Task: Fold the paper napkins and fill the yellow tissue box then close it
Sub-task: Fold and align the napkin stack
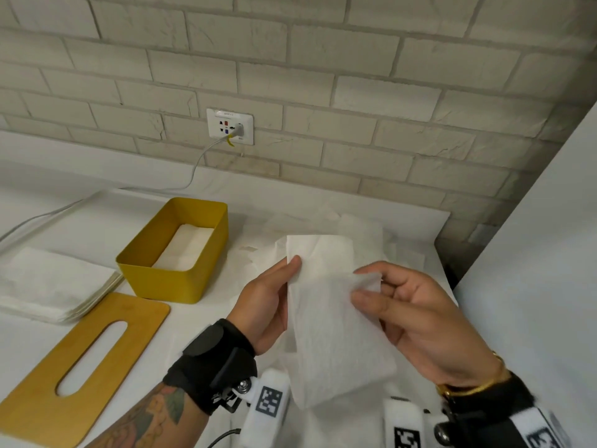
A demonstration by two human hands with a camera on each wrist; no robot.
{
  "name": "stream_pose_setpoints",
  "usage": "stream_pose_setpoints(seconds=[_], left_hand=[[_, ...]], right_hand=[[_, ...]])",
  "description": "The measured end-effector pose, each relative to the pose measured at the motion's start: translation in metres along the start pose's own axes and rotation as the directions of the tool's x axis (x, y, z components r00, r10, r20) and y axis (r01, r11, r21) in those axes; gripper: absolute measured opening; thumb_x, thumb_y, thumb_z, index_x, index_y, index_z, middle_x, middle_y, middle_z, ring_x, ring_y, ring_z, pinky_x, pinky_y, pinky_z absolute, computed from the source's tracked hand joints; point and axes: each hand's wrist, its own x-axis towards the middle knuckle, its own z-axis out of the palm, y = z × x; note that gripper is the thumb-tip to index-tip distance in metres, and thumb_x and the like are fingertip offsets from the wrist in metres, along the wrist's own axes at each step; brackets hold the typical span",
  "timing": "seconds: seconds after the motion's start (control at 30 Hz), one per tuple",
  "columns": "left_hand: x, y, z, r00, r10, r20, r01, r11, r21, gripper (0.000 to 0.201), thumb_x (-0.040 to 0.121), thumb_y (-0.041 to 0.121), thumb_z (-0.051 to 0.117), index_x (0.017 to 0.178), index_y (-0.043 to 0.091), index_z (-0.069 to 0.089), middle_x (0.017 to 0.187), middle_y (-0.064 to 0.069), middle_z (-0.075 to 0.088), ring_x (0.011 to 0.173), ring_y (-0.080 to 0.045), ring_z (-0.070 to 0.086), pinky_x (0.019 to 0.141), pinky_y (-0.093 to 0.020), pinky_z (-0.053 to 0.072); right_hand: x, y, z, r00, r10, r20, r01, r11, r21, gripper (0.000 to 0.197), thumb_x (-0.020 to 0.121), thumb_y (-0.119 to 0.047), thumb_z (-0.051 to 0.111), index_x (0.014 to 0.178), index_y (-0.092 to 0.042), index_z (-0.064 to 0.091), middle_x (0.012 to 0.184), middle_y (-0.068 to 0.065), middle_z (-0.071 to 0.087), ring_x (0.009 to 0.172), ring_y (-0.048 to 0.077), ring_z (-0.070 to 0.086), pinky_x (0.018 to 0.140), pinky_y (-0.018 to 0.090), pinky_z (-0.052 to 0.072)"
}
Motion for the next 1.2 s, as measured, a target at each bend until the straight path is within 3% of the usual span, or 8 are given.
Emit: stream_pose_setpoints(seconds=[0.13, 0.3, 0.47, 0.73, 0.9, 0.97, 1.07, 1.2], left_hand=[[-0.004, -0.004, 0.001, 0.999, 0.017, 0.029, -0.018, 0.998, 0.054, 0.041, 0.105, 0.033, 0.043, 0.135, 0.014, 0.063, 0.130, -0.010, 0.069, 0.121, -0.028, 0.066, 0.103, -0.045, 0.052], [-0.008, -0.006, 0.000, 0.999, -0.038, 0.032, 0.037, 0.998, 0.041, 0.048, 0.105, 0.044, 0.039, 0.134, 0.014, 0.063, 0.129, -0.009, 0.070, 0.120, -0.026, 0.067, 0.102, -0.043, 0.049], [-0.009, -0.006, 0.000, 1.000, -0.023, 0.016, 0.021, 0.994, 0.112, 0.047, 0.105, 0.048, 0.036, 0.125, 0.020, 0.067, 0.121, -0.004, 0.074, 0.112, -0.021, 0.071, 0.094, -0.038, 0.054], [-0.001, -0.011, -0.001, 0.999, 0.034, -0.021, -0.029, 0.976, 0.216, 0.035, 0.104, 0.032, 0.049, 0.124, 0.009, 0.067, 0.115, -0.010, 0.075, 0.106, -0.027, 0.073, 0.087, -0.037, 0.059], [0.007, -0.002, -0.005, 0.990, 0.096, -0.099, -0.081, 0.985, 0.151, 0.032, 0.106, 0.029, 0.047, 0.120, 0.009, 0.067, 0.111, -0.013, 0.076, 0.100, -0.029, 0.074, 0.078, -0.038, 0.062], [0.009, 0.005, -0.011, 0.982, 0.136, -0.128, -0.118, 0.983, 0.141, 0.031, 0.106, 0.029, 0.047, 0.119, 0.008, 0.067, 0.110, -0.012, 0.077, 0.100, -0.027, 0.074, 0.075, -0.035, 0.061], [0.011, 0.014, -0.023, 0.967, 0.186, -0.175, -0.165, 0.978, 0.128, 0.029, 0.106, 0.028, 0.047, 0.117, 0.010, 0.067, 0.107, -0.007, 0.078, 0.097, -0.020, 0.075, 0.072, -0.029, 0.060], [0.008, 0.017, -0.038, 0.950, 0.214, -0.227, -0.183, 0.972, 0.147, 0.026, 0.107, 0.029, 0.046, 0.107, 0.017, 0.069, 0.100, 0.001, 0.079, 0.090, -0.011, 0.076, 0.068, -0.026, 0.059]], right_hand=[[0.023, 0.013, -0.001, 0.967, 0.004, -0.256, -0.021, 0.998, -0.064, 0.016, 0.088, -0.009, 0.069, 0.103, -0.011, 0.075, 0.102, 0.012, 0.078, 0.098, 0.026, 0.074, 0.087, 0.035, 0.060], [0.037, 0.023, 0.003, 0.913, -0.052, -0.405, -0.039, 0.976, -0.214, 0.051, 0.093, -0.009, 0.070, 0.069, -0.053, 0.075, 0.086, -0.010, 0.078, 0.094, 0.013, 0.073, 0.099, 0.038, 0.053], [0.045, 0.036, -0.003, 0.905, -0.037, -0.423, -0.096, 0.953, -0.289, 0.004, 0.090, -0.021, 0.075, 0.093, -0.023, 0.078, 0.097, 0.002, 0.079, 0.100, 0.026, 0.073, 0.101, 0.055, 0.051], [0.047, 0.044, -0.002, 0.895, -0.041, -0.445, -0.105, 0.948, -0.299, 0.006, 0.092, -0.020, 0.073, 0.097, -0.017, 0.074, 0.093, 0.001, 0.079, 0.094, 0.022, 0.075, 0.095, 0.051, 0.056], [0.031, 0.067, 0.012, 0.907, 0.133, -0.399, -0.206, 0.968, -0.146, 0.034, 0.080, -0.015, 0.085, 0.109, -0.016, 0.068, 0.099, 0.003, 0.079, 0.093, 0.023, 0.076, 0.090, 0.049, 0.059], [0.019, 0.084, 0.016, 0.908, 0.220, -0.357, -0.292, 0.943, -0.160, 0.031, 0.081, -0.007, 0.082, 0.108, -0.011, 0.069, 0.098, 0.005, 0.079, 0.092, 0.022, 0.076, 0.090, 0.046, 0.060], [-0.003, 0.102, 0.015, 0.889, 0.391, -0.238, -0.432, 0.889, -0.154, 0.023, 0.083, 0.002, 0.078, 0.100, 0.002, 0.064, 0.094, 0.018, 0.077, 0.078, 0.027, 0.075, 0.073, 0.035, 0.062], [-0.019, 0.092, -0.019, 0.875, 0.391, -0.286, -0.466, 0.841, -0.276, 0.017, 0.083, -0.002, 0.079, 0.095, -0.002, 0.067, 0.085, 0.017, 0.076, 0.072, 0.026, 0.074, 0.067, 0.032, 0.058]])
